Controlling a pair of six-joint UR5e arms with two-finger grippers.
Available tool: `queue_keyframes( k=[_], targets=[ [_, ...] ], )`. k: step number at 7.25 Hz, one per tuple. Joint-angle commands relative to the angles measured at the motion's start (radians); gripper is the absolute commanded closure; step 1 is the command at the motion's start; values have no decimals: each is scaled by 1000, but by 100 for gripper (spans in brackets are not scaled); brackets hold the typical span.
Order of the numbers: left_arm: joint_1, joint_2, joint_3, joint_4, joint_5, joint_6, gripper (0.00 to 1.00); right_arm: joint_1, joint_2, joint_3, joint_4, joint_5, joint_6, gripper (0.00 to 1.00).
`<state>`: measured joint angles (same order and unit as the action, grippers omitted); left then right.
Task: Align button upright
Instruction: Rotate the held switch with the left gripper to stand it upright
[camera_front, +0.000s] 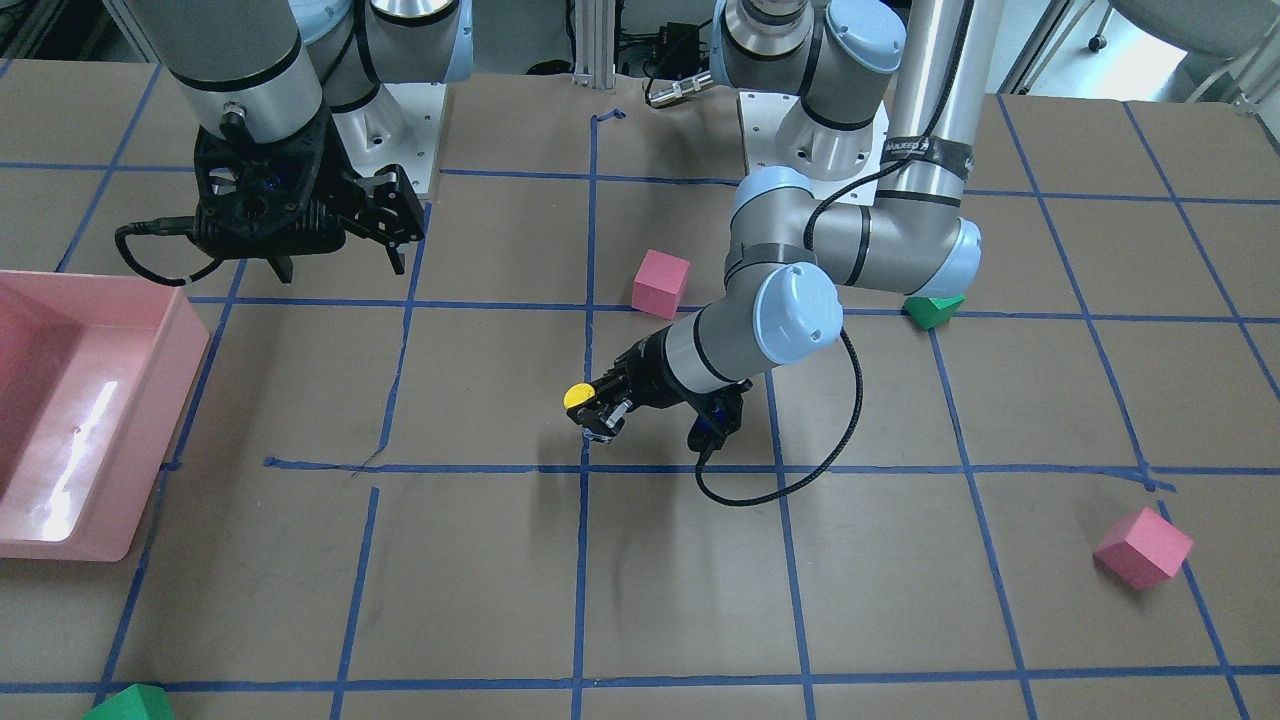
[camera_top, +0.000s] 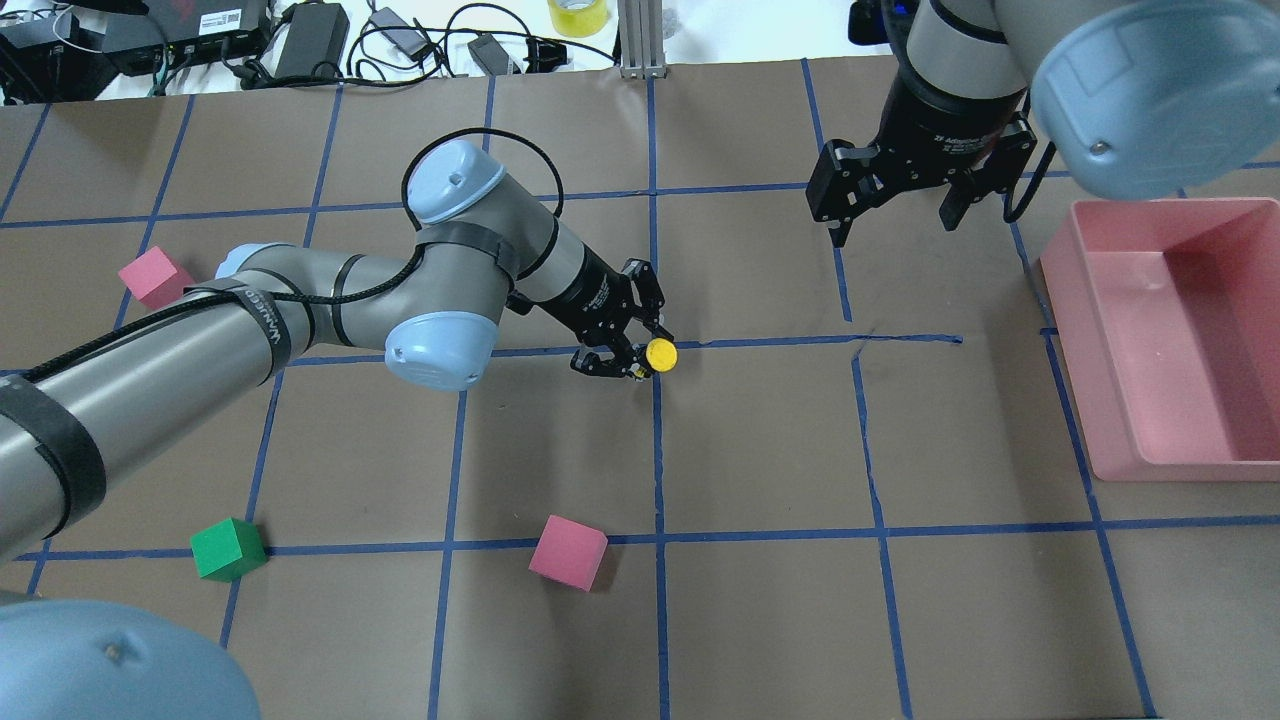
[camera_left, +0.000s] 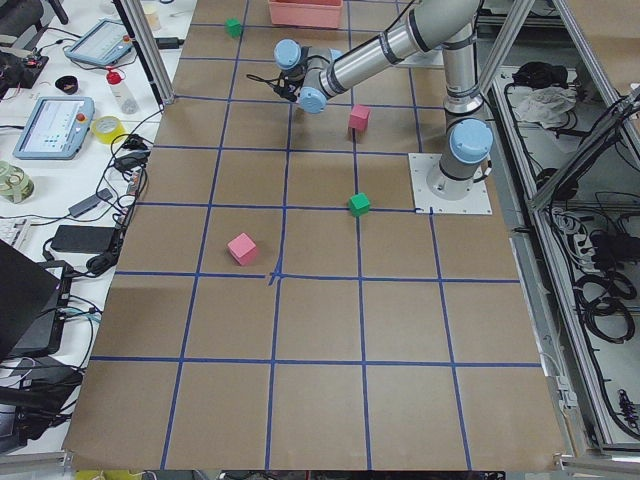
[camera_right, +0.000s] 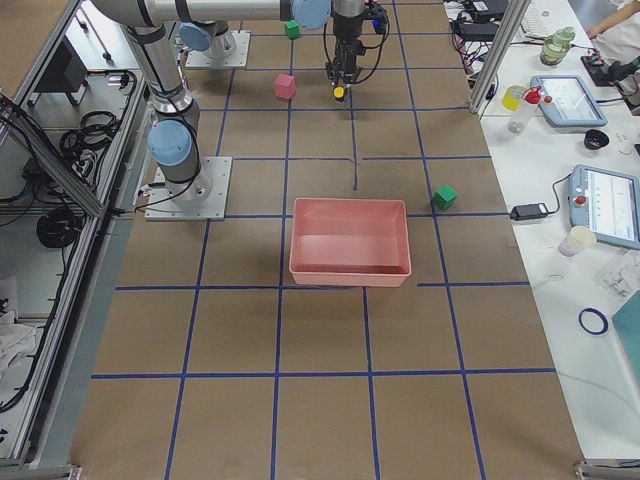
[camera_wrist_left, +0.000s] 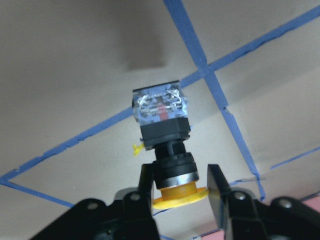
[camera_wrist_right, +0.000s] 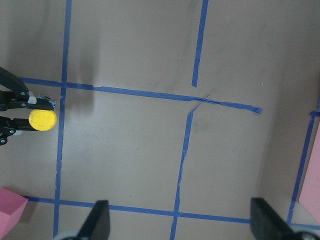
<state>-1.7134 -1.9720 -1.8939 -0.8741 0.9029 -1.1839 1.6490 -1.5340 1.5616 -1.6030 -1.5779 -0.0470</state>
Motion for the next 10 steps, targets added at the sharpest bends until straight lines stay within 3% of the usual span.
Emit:
queue_keyframes(
  k=[1, 3, 9, 10],
  targets=[
    [15, 1, -17, -5, -88, 0, 100, 0, 0, 0, 0, -1, -1, 0],
    [15, -5, -30, -3, -183, 4, 100, 0, 0, 0, 0, 1, -1, 0],
    [20, -47, -56, -3, -171, 55, 100, 0, 0, 8, 0, 1, 1, 0],
    [20, -51, -56, -3, -171, 58, 73, 0, 0, 8, 0, 1, 1, 0]
  ],
)
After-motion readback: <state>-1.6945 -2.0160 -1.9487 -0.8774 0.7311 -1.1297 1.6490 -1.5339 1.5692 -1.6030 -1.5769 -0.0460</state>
